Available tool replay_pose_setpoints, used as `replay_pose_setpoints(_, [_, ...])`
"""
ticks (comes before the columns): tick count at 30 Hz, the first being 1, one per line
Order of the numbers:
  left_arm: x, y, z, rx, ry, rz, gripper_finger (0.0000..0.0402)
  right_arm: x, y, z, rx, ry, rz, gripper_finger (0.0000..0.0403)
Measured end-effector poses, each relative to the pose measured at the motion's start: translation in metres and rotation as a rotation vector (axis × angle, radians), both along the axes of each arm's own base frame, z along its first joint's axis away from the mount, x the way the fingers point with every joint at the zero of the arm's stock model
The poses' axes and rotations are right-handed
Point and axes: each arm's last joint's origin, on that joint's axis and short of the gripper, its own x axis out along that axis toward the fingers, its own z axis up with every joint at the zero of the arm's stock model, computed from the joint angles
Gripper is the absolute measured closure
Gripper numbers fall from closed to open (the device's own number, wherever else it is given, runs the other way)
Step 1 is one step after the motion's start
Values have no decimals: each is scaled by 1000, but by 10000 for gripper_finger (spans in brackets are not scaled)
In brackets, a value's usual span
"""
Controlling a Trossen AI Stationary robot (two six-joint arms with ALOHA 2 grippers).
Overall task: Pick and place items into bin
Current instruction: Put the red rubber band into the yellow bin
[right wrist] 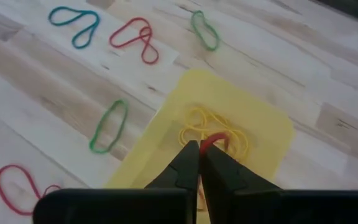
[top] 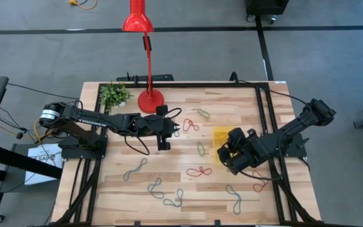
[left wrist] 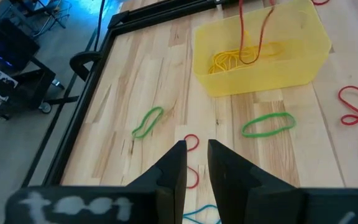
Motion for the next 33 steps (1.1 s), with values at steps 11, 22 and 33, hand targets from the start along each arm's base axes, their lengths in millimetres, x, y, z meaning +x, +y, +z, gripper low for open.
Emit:
replay_pose_setpoints(11, [0, 0, 0, 0, 0, 0, 344, 3, 2, 0, -9, -9, 42, 378])
replay_pose_setpoints(22, [0, 0, 0, 0, 0, 0, 344, 5, 3, 0, 2, -29, 43, 373])
replay_pose_setpoints(33, [0, 0, 0, 0, -1, -1, 344, 14, 8, -19, 64, 96, 40, 363])
